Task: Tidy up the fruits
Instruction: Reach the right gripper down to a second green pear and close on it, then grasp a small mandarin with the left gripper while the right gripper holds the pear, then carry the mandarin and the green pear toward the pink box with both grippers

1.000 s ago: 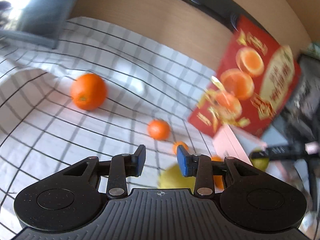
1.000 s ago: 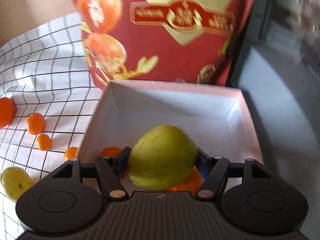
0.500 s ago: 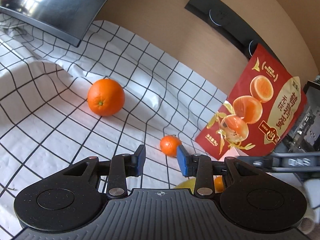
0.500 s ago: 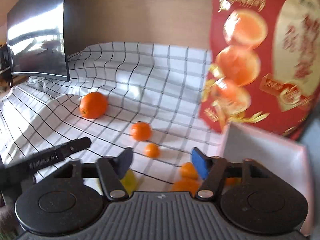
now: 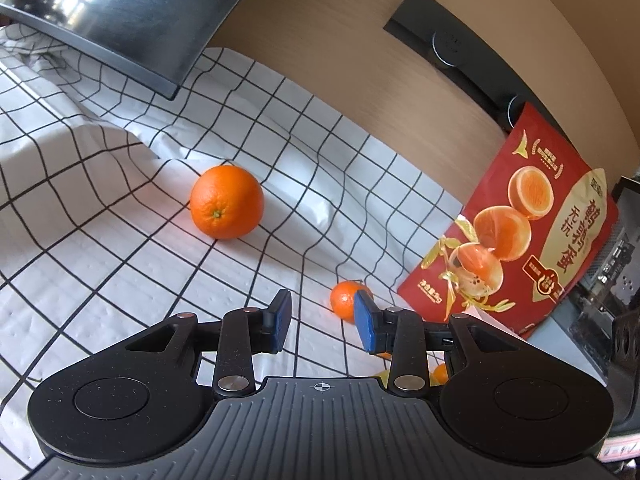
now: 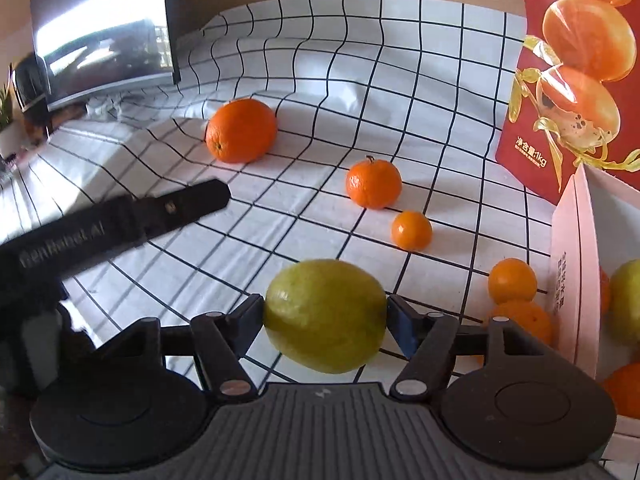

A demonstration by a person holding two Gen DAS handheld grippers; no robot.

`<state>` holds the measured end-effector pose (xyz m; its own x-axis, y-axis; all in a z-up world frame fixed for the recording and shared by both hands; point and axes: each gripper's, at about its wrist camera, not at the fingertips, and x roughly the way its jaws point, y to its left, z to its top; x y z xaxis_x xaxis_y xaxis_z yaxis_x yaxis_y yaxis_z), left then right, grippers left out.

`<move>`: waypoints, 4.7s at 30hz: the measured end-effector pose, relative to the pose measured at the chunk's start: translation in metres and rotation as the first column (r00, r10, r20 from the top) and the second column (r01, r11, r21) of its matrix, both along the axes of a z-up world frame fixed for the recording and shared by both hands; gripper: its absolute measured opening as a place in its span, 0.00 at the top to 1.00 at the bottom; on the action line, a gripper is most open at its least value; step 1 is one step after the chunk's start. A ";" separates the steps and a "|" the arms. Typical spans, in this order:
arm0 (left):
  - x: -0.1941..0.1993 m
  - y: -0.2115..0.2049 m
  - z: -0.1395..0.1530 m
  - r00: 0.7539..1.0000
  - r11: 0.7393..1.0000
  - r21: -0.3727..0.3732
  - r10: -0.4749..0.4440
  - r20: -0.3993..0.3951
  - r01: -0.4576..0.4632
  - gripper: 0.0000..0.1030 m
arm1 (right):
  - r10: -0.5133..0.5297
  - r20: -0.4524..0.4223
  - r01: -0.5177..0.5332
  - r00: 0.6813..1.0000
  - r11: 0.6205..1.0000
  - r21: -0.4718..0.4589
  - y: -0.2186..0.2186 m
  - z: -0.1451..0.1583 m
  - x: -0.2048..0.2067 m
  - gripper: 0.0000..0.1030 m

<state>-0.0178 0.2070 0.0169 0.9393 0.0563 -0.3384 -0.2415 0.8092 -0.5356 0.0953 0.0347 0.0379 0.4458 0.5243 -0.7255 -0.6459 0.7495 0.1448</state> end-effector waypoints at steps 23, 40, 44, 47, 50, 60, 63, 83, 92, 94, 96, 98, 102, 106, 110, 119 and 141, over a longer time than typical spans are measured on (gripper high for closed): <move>0.023 -0.025 -0.001 0.976 0.980 0.000 -0.200 -0.081 0.201 0.63 | 0.015 0.051 -0.016 0.999 1.000 0.012 -0.085 0.006 -0.060 0.38; 0.123 -0.086 0.025 0.933 0.948 0.163 -0.222 -0.282 0.274 0.63 | -0.260 0.114 0.261 0.959 0.965 0.003 -0.205 -0.016 -0.054 0.37; 0.128 -0.100 0.019 0.923 0.928 0.229 -0.213 -0.320 0.293 0.62 | -0.269 0.110 0.269 0.957 0.963 0.014 -0.205 -0.025 -0.051 0.37; 0.126 -0.111 0.016 0.928 0.894 0.354 -0.152 -0.340 0.276 0.60 | -0.273 0.126 0.273 0.954 0.962 0.022 -0.205 -0.025 -0.055 0.37; 0.130 -0.108 0.010 0.921 0.895 0.353 -0.138 -0.365 0.274 0.60 | -0.267 0.158 0.269 0.951 0.963 0.015 -0.202 -0.026 -0.060 0.37; 0.139 -0.099 -0.009 0.906 0.916 0.288 -0.152 -0.395 0.279 0.60 | -0.265 0.154 0.266 0.952 0.964 0.013 -0.202 -0.027 -0.060 0.32; 0.136 -0.100 -0.009 0.907 0.910 0.298 -0.161 -0.389 0.289 0.62 | -0.265 0.149 0.267 0.953 0.964 0.010 -0.202 -0.027 -0.060 0.26; 0.000 -0.126 0.009 0.908 0.897 0.218 -0.324 -0.267 0.384 0.69 | -0.273 0.111 0.274 0.956 0.962 0.007 -0.202 -0.030 -0.053 0.11; -0.024 -0.156 -0.001 0.886 0.858 0.260 -0.373 -0.275 0.443 0.69 | -0.273 0.102 0.276 0.957 0.961 -0.017 -0.200 -0.031 -0.049 0.04; -0.023 -0.156 -0.006 0.881 0.860 0.241 -0.381 -0.282 0.449 0.69 | -0.269 0.099 0.273 0.958 0.962 -0.021 -0.201 -0.031 -0.048 0.02; -0.022 -0.156 -0.010 0.875 0.861 0.224 -0.388 -0.291 0.456 0.69 | -0.262 0.091 0.266 0.961 0.964 -0.026 -0.201 -0.031 -0.047 0.00; -0.024 -0.155 -0.010 0.877 0.865 0.217 -0.388 -0.283 0.453 0.69 | -0.257 0.088 0.261 0.962 0.965 -0.028 -0.201 -0.031 -0.046 0.00; -0.024 -0.155 -0.010 0.875 0.866 0.206 -0.393 -0.282 0.455 0.69 | -0.260 0.081 0.263 0.962 0.964 -0.035 -0.202 -0.030 -0.049 0.00; -0.024 -0.155 -0.011 0.877 0.870 0.201 -0.389 -0.282 0.451 0.69 | -0.258 0.085 0.261 0.962 0.965 -0.031 -0.203 -0.031 -0.051 0.00; -0.024 -0.154 -0.011 0.876 0.869 0.202 -0.390 -0.283 0.452 0.69 | -0.216 0.096 0.220 0.972 0.975 -0.032 -0.202 -0.030 -0.057 0.00; -0.024 -0.153 -0.011 0.878 0.872 0.196 -0.390 -0.279 0.449 0.69 | -0.213 0.115 0.217 0.970 0.976 -0.027 -0.199 -0.027 -0.057 0.08; -0.024 -0.153 -0.011 0.879 0.875 0.185 -0.391 -0.274 0.447 0.69 | -0.189 0.108 0.189 0.976 0.982 0.003 -0.220 -0.022 -0.074 0.39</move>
